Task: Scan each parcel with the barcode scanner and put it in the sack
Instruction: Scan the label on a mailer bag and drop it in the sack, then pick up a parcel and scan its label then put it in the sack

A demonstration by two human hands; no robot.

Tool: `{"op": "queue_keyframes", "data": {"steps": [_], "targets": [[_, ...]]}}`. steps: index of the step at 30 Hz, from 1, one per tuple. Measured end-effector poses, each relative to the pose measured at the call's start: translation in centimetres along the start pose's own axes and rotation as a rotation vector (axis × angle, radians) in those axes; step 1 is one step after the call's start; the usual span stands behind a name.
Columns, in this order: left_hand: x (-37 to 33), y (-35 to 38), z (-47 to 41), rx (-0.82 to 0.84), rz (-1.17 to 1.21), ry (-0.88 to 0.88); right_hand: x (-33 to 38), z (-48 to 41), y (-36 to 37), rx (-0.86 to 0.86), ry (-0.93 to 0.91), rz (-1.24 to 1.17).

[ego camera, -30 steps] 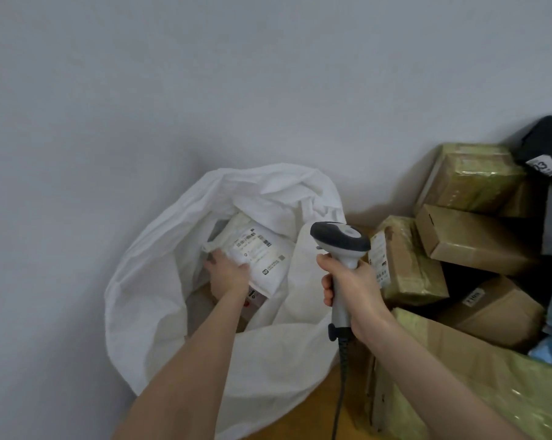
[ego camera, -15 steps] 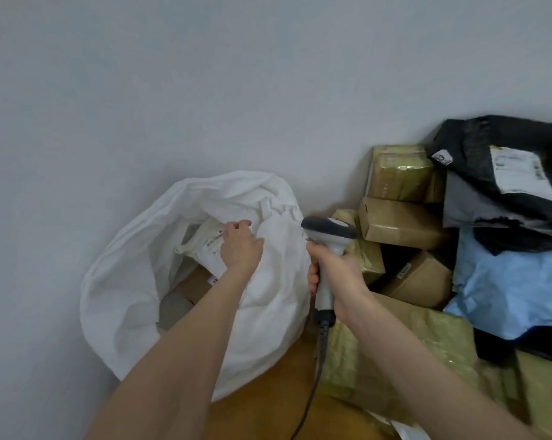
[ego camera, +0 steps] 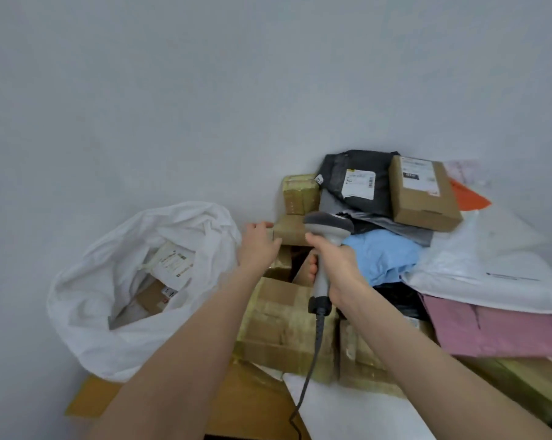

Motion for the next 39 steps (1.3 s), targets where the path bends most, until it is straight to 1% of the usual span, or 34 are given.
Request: {"op": "queue_keyframes", "data": {"steps": [4, 9, 12, 16, 19, 23, 26, 30, 33, 35, 39], "targets": [[-7.5, 1.6, 0.9, 0.053, 0.059, 0.086, 4.9, 0.7, -4.2, -0.063, -0.066, -0.030], [-16.2, 3.1, -0.6, 0.099, 0.169, 0.188, 10.7, 0.0, -8.7, -0.154, -0.174, -0.116], [-20.6, 5.4, -2.2, 0.198, 0.199, 0.213, 13.2, -0.9, -11.5, -0.215, -0.224, -0.156], [-24.2, 9.4, -4.0, 0.363, 0.172, 0.185, 14.4, -2.3, -14.6, -0.276, -0.222, -0.190], [-25.0, 11.4, -4.9, 0.450, 0.186, 0.111, 14.4, -3.1, -16.0, -0.306, -0.221, -0.206], [-25.3, 13.3, -5.2, 0.543, 0.301, 0.022, 14.3, -3.8, -16.8, -0.324, -0.217, -0.216], [-25.2, 13.7, -5.1, 0.554, 0.455, -0.065, 14.3, -4.0, -16.9, -0.339, -0.217, -0.210], [-24.3, 12.9, -4.8, 0.602, 0.739, -0.158, 14.1, -4.0, -16.2, -0.311, -0.207, -0.215], [-22.4, 11.1, -4.5, 0.636, 0.871, -0.154, 13.7, -3.4, -14.8, -0.254, -0.208, -0.207], [-20.5, 9.6, -4.6, 0.616, 0.919, -0.137, 13.3, -3.0, -13.8, -0.221, -0.222, -0.209], [-15.3, 6.5, -4.0, 0.557, 0.954, -0.134, 13.0, -1.9, -12.1, -0.226, -0.333, -0.194]]}}
Point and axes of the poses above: each hand's wrist, its own z-axis away from the middle knuckle, its own y-axis out of the palm, x = y × z, the point moved 9 cm from there along -z, towards the middle knuckle, and after that the axes turned 12 degrees about -z, right-handed, at the moved point
